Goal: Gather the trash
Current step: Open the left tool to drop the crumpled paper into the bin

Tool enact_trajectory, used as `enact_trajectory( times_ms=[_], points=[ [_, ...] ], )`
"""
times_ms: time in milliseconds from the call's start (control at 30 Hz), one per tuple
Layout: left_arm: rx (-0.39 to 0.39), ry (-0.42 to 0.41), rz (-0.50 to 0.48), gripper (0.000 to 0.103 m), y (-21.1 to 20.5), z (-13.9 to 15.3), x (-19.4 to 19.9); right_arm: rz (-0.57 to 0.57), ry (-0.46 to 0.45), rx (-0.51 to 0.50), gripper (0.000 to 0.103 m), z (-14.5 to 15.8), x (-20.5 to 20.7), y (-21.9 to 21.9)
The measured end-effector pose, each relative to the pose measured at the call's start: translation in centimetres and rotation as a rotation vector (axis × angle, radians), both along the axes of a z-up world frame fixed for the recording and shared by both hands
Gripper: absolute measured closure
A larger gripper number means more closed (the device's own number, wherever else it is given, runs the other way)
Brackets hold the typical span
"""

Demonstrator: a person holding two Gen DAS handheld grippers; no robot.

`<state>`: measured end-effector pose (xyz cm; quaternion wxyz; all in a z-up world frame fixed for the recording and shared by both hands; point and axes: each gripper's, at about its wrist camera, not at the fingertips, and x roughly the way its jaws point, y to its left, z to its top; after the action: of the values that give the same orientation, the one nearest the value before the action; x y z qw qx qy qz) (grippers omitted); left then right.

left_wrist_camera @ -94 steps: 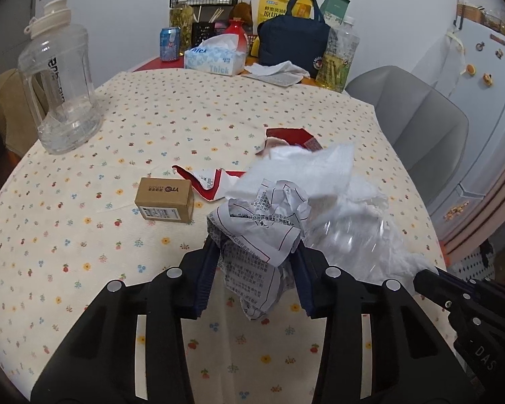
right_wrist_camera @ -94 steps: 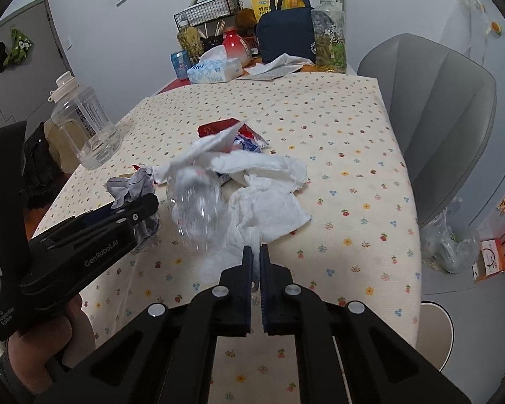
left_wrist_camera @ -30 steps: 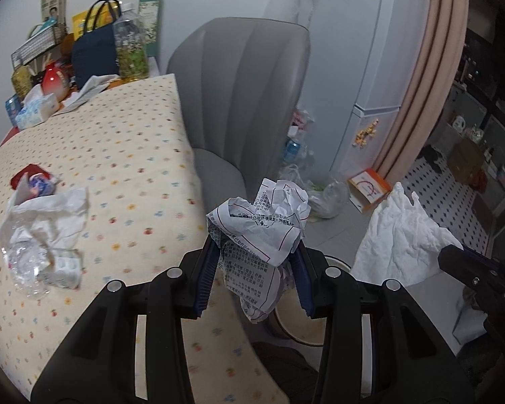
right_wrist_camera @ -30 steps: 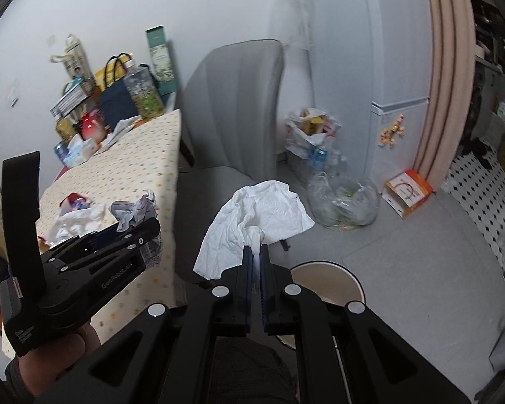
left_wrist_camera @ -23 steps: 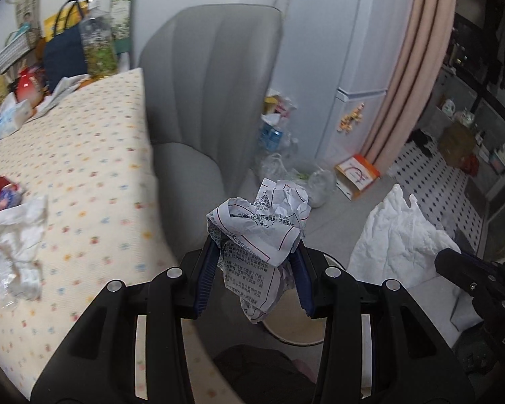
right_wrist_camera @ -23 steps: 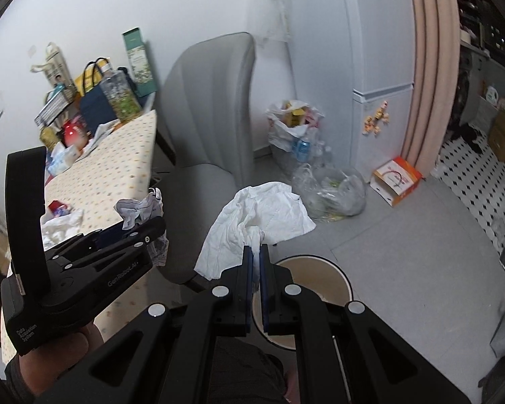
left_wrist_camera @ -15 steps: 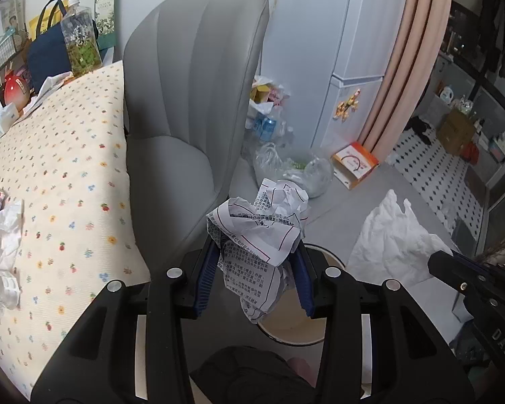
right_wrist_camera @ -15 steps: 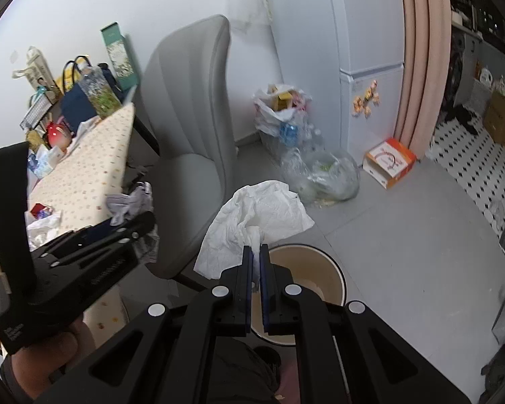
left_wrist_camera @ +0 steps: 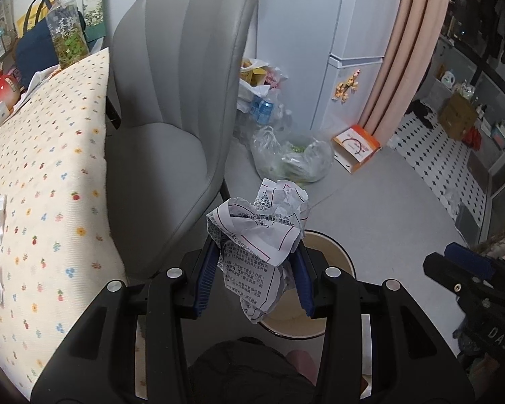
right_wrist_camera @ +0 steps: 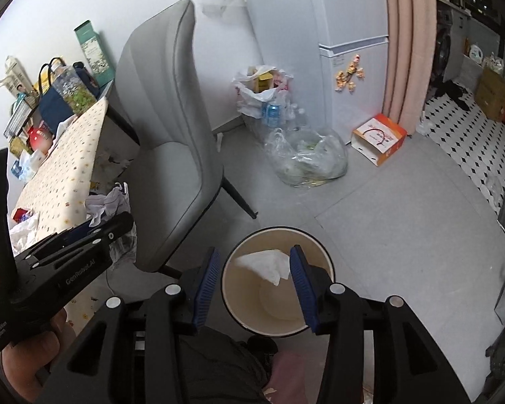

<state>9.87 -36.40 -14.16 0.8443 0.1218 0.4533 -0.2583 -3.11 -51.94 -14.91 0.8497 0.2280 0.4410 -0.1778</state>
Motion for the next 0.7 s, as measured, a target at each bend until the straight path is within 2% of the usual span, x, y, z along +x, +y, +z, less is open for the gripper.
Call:
enact_trajectory(
  times_ms=[200,333,433,500,600,700],
  points=[
    [-0.003,0.018,-0.048,0.062,-1.8,-0.4,-0.8,-0.050,-0.009,-0.010,0.058,0.9,-1.7,-1.6],
    [-0.012,0.034,-0.089,0.062,-3.3,-0.7,-1.6,-0.090,-0.008,-0.031,0.054,1.6,-3.1,-2.6],
    [-0.028,0.066,-0.129,0.057,-4.5,-0.9,-2.1,-0.111,-0.006,-0.040,0.051,2.0,-3.9,-3.2],
    [-0.046,0.084,-0.146,0.035,-4.8,-0.8,-2.4,-0.123,-0.007,-0.051,0.046,2.3,-4.4,-3.5],
    [-0.052,0.054,-0.141,0.017,-4.4,0.1,-2.6,-0.137,-0.013,-0.047,0.046,2.5,-4.7,-3.8],
    [-0.059,0.043,-0.105,0.011,-3.5,0.8,-2.3,-0.133,-0.021,-0.048,0.038,2.7,-4.5,-3.4]
  ],
)
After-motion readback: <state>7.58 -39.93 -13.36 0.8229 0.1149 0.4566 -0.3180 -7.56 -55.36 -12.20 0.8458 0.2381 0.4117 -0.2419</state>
